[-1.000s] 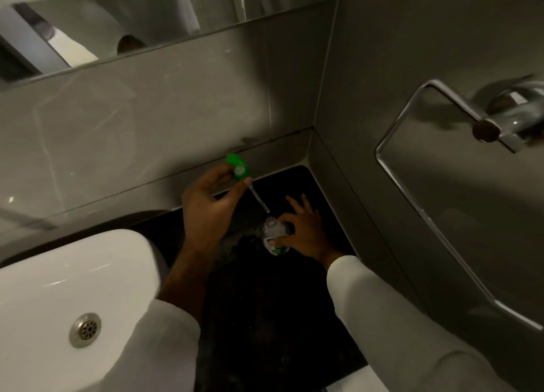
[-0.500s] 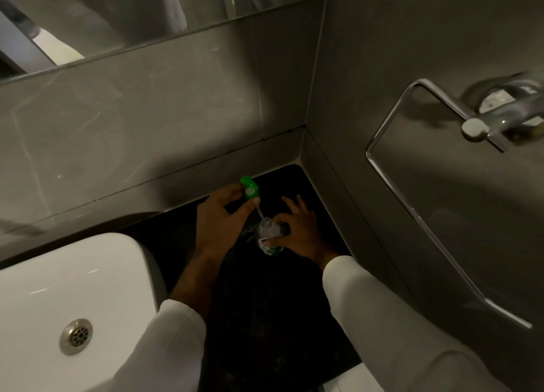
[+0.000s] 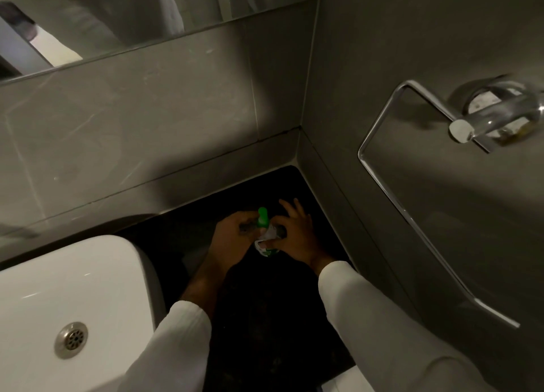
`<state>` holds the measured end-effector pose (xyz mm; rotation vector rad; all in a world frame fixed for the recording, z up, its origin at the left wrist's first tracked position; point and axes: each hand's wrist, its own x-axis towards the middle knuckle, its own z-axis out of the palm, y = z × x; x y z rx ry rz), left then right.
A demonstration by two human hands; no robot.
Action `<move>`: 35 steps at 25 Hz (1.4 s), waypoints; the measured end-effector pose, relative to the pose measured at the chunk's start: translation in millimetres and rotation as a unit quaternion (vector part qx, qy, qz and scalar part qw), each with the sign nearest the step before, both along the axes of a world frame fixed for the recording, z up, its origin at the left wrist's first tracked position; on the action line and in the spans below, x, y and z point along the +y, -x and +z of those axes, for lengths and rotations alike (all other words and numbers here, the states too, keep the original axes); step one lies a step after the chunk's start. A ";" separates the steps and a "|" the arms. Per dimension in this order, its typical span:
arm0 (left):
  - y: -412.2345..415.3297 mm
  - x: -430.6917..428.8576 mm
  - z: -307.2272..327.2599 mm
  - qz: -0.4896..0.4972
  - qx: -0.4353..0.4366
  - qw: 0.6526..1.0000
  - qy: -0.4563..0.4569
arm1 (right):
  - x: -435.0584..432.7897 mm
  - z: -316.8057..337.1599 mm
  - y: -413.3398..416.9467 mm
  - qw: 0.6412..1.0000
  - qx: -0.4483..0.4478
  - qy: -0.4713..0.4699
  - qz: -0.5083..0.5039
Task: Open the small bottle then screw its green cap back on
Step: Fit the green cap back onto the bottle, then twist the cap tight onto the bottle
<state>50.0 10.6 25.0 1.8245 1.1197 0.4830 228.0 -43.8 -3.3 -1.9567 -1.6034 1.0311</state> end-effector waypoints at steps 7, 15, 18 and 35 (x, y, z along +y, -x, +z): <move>-9.0 -4.9 -1.0 0.048 0.013 0.995 -0.086 | -2.6 -0.2 1.0 1.000 -0.006 -0.002 0.001; -9.2 -14.3 3.1 0.097 -0.029 0.995 -0.016 | -3.9 -2.3 2.6 1.000 -0.012 0.002 0.000; -8.6 -13.7 -1.6 0.106 -0.045 0.993 -0.009 | -2.8 -3.3 3.4 1.000 -0.011 0.001 -0.008; -8.0 -16.3 -7.0 0.063 -0.041 0.997 0.024 | -8.3 -4.1 3.9 1.000 -0.003 0.000 -0.024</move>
